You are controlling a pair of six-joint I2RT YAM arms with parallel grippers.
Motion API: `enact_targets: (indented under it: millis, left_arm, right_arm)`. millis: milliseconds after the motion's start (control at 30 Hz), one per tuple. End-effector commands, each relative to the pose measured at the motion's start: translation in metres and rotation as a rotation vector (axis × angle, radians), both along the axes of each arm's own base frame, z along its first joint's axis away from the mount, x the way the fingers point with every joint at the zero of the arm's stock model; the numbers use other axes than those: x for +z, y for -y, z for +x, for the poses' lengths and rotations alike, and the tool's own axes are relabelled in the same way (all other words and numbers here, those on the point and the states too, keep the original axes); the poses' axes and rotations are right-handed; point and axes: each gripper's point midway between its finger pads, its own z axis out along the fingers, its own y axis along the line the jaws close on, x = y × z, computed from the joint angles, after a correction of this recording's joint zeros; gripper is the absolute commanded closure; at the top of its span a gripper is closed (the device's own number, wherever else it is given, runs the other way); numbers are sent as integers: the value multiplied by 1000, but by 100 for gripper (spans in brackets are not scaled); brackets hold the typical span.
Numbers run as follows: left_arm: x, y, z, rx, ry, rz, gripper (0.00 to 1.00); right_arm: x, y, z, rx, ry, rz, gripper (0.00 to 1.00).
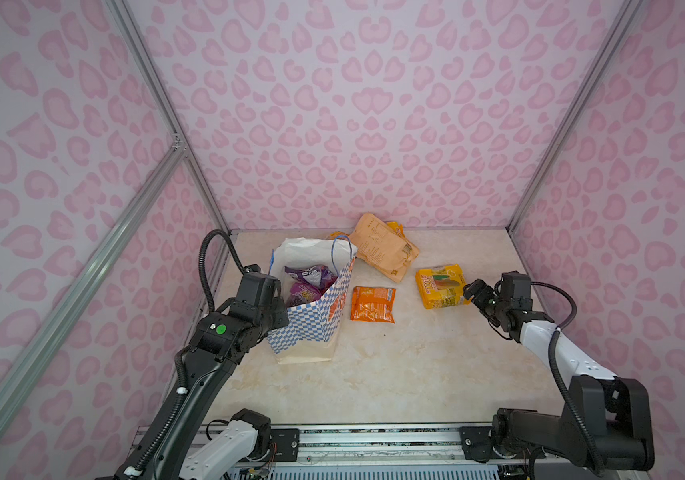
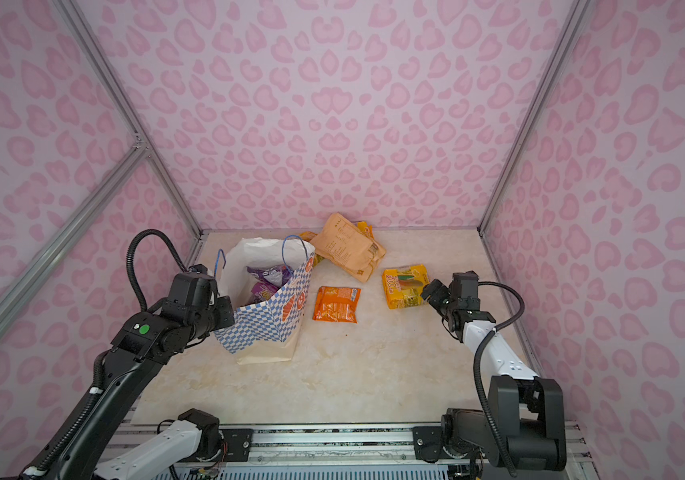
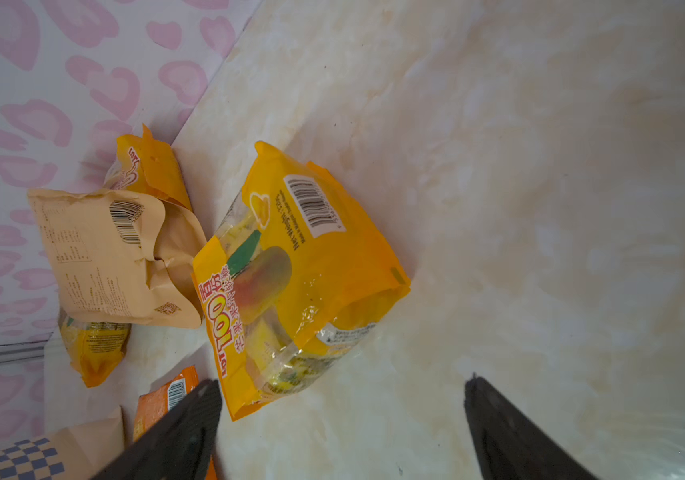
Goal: Place the snacks into the paper bag
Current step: 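Move the right gripper to the yellow mango candy pack and grasp it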
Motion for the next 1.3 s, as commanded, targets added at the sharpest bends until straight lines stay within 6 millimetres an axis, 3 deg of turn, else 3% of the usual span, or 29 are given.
enact_targets:
  millis: [0, 267, 533, 967, 1267]
  left_arm:
    - [2, 3, 2, -10, 19, -12, 97]
    - [0, 5, 3, -13, 15, -29, 97]
    - [-1, 8, 7, -11, 8, -36, 97]
    - [-6, 5, 4, 3, -4, -26, 97]
    - [-8, 5, 5, 4, -12, -23, 96]
  right_arm:
    - [22, -11, 27, 12, 137, 171, 8]
    - [5, 3, 38, -87, 174, 445, 11]
    - [-8, -10, 42, -99, 210, 682, 13]
    - [-18, 6, 59, -165, 253, 751, 22]
    - [-18, 20, 67, -203, 306, 800, 37]
